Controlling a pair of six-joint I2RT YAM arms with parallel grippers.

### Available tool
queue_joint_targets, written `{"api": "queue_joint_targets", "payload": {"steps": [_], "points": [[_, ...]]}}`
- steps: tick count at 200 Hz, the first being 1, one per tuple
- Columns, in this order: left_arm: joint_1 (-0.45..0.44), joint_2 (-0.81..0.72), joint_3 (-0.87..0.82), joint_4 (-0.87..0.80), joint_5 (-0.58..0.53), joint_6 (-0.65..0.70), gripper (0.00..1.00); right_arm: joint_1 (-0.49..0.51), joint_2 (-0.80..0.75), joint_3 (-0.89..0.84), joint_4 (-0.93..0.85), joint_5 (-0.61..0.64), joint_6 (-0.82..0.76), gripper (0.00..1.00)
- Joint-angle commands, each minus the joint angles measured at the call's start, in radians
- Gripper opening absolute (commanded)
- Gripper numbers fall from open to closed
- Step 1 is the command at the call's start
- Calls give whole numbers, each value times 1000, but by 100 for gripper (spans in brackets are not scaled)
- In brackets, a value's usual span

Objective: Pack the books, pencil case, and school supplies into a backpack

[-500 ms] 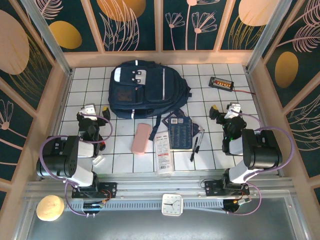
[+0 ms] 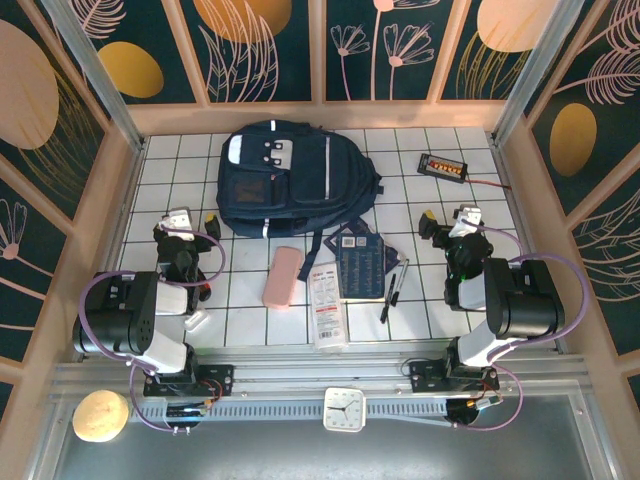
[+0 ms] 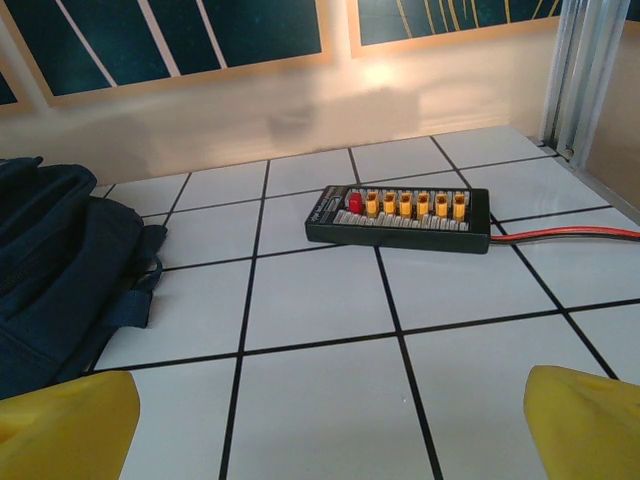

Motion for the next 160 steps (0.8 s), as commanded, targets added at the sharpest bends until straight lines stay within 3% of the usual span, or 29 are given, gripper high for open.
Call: {"api": "queue_joint_targets", "payload": {"steps": [1, 61, 85, 134, 160], "points": [[-2, -2, 5, 48, 13, 1, 99, 1, 7, -10, 41, 7, 3, 99], [-2, -2, 5, 47, 12, 0, 99, -2, 6, -13, 45, 3, 3, 99], [-2, -22, 14, 21, -35, -22, 99, -2, -27, 4, -13, 66, 28, 99], [-2, -145, 131, -303, -72, -7, 99, -7, -148, 66, -220, 85, 45, 99], [0, -285, 244, -601, -209, -102, 99, -42, -279, 188, -523, 111, 167, 99]]}}
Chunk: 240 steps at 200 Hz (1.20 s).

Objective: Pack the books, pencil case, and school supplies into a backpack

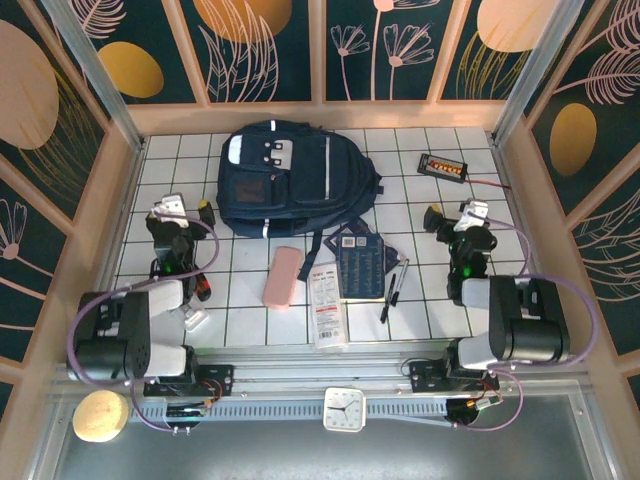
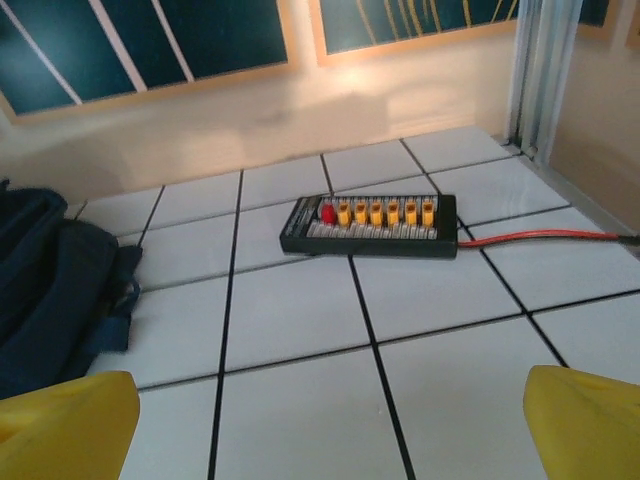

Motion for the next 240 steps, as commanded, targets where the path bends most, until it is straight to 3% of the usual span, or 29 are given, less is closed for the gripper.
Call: {"api": "queue_joint_targets", "payload": {"steps": [1, 13, 28, 57, 113, 157, 186, 240], "points": [[-1, -118, 120, -312, -129, -90, 99, -37, -120, 132, -288, 42, 126, 99], [-1, -156, 213, -505, -131, -158, 99, -64, -152, 264, -523, 27, 227, 99], [-1, -203, 310, -687, -59, -209, 99, -83, -136, 454, -803, -90, 291, 99], [-3, -301, 376, -833, 97, -273, 99, -65, -59, 715, -1115, -294, 334, 93], [-44, -316, 440, -1008, 267, -393, 99, 28, 22, 862, -1212, -542, 413, 93], [-178, -210, 547, -1069, 288, -426, 99, 96, 116, 927, -1231, -583, 394, 93], [-193, -131, 566, -1039, 363, -528, 99, 129, 208, 988, -1267, -607, 384, 93], [-218, -6, 595, -1072, 403, -623, 99, 154, 426, 1142, -1298, -636, 395, 93]]}}
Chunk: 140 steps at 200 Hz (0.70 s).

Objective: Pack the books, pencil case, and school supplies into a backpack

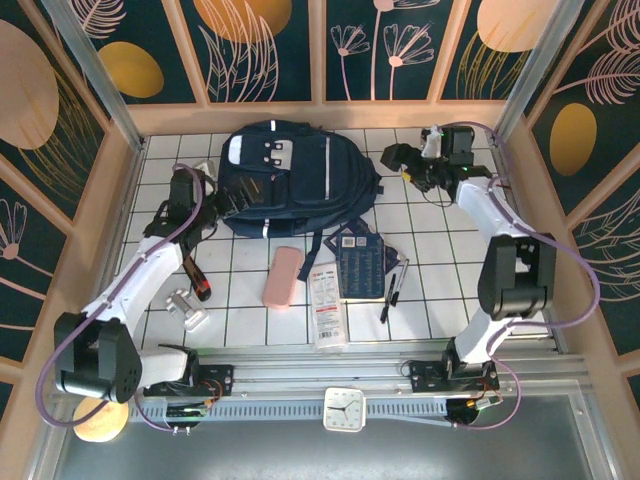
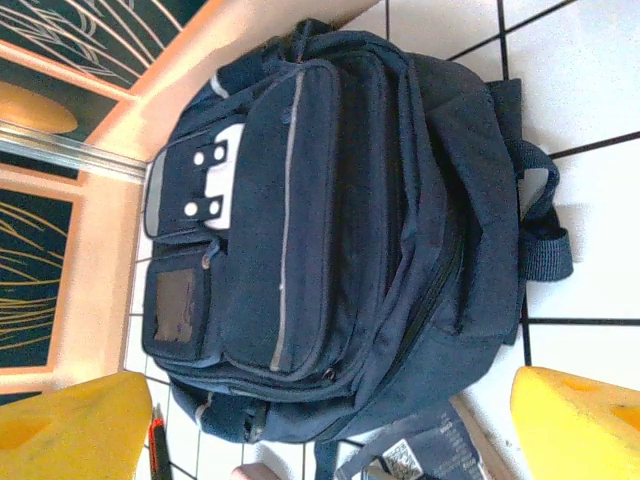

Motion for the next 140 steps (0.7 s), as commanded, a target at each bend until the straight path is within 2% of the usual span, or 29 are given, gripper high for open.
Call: {"api": "queue_joint_targets", "payload": {"steps": [1, 40, 94, 140], "points": [[-6, 42, 34, -34, 45, -78, 99, 8, 91, 92, -41, -34, 2, 93], [-11, 114, 86, -18, 56, -106, 99, 11, 277, 235, -62, -43, -7, 93], [-64, 220, 216, -88, 13, -26, 99, 18, 488, 417, -120, -42, -36, 92], [-142, 355, 395, -183, -30, 70, 99, 28, 570, 445, -98, -104, -47, 83]]}}
